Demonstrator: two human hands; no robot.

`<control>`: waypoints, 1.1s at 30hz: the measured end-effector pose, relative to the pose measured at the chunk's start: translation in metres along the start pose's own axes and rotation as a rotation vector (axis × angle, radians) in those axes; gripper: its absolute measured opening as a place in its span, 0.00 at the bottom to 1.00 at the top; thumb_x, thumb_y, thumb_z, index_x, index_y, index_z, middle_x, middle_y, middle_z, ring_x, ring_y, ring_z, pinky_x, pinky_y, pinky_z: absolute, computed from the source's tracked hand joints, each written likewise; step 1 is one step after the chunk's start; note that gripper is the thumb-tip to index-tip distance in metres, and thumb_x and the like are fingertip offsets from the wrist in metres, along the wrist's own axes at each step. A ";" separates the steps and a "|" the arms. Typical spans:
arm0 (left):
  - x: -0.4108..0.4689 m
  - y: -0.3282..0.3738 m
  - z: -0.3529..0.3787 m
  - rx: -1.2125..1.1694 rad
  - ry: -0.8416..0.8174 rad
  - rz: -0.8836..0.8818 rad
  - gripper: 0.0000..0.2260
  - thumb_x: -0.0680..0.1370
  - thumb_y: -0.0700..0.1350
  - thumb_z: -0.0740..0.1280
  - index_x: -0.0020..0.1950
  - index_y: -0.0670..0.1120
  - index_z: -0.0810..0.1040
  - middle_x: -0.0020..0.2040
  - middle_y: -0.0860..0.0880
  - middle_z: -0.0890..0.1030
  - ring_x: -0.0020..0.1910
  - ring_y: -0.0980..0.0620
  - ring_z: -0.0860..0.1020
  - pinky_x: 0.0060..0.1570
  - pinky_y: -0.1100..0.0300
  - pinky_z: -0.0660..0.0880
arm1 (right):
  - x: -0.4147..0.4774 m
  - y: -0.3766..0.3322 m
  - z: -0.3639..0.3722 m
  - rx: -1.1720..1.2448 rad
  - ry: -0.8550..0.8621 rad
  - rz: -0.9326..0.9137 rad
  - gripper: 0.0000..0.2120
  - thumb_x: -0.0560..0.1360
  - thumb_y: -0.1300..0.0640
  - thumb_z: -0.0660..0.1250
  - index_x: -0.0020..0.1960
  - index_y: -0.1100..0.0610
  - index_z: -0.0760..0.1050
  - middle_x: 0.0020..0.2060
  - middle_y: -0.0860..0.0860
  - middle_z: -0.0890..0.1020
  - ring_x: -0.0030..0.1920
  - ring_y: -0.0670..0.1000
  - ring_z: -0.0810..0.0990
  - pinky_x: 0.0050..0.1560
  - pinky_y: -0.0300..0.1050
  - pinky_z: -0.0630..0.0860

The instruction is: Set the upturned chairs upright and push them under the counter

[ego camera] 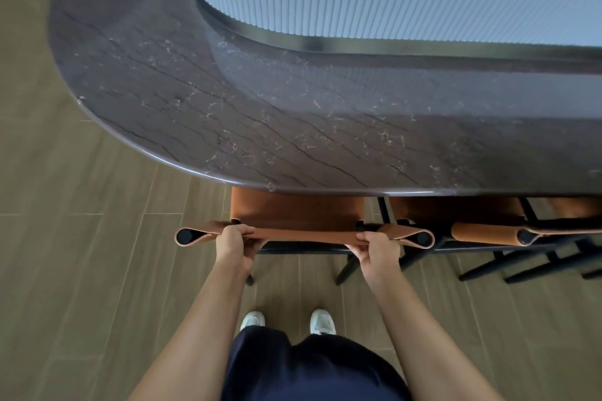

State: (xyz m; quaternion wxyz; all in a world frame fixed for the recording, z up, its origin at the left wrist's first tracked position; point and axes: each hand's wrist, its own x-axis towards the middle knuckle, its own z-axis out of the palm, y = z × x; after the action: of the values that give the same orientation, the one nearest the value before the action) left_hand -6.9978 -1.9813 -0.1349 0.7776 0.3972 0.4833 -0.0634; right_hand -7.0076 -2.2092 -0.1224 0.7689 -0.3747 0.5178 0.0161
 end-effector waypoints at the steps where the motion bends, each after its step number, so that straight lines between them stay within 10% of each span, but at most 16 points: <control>1: -0.002 -0.006 0.007 0.001 0.004 0.002 0.09 0.73 0.27 0.56 0.40 0.40 0.69 0.35 0.43 0.72 0.35 0.46 0.75 0.36 0.49 0.80 | 0.005 -0.008 -0.004 -0.008 -0.006 -0.013 0.13 0.72 0.79 0.59 0.47 0.63 0.69 0.44 0.61 0.76 0.42 0.60 0.79 0.47 0.56 0.79; 11: 0.005 -0.020 0.032 -0.023 0.036 0.020 0.08 0.74 0.28 0.58 0.43 0.39 0.71 0.40 0.42 0.74 0.41 0.45 0.78 0.36 0.51 0.82 | 0.027 -0.039 -0.014 -0.037 -0.101 0.052 0.23 0.73 0.77 0.63 0.66 0.67 0.67 0.58 0.66 0.76 0.47 0.60 0.81 0.37 0.50 0.80; 23: -0.012 -0.017 0.024 -0.086 -0.104 -0.013 0.06 0.78 0.36 0.64 0.42 0.40 0.72 0.33 0.43 0.79 0.41 0.43 0.80 0.45 0.44 0.80 | 0.022 -0.044 -0.027 -0.276 -0.186 0.075 0.14 0.76 0.61 0.70 0.58 0.63 0.72 0.52 0.62 0.80 0.49 0.58 0.84 0.39 0.49 0.82; 33: -0.053 -0.055 0.027 -0.159 -0.170 0.043 0.21 0.80 0.43 0.65 0.72 0.41 0.66 0.64 0.41 0.74 0.60 0.39 0.76 0.58 0.44 0.76 | -0.002 -0.050 -0.065 -0.250 -0.320 0.022 0.14 0.81 0.53 0.62 0.65 0.57 0.71 0.62 0.59 0.78 0.52 0.58 0.83 0.47 0.52 0.81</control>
State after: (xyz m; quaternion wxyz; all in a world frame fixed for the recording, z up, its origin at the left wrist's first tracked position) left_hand -7.0333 -2.0522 -0.1170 0.8459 0.3378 0.4106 -0.0417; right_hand -7.0384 -2.2829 -0.1047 0.7887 -0.4541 0.3870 0.1479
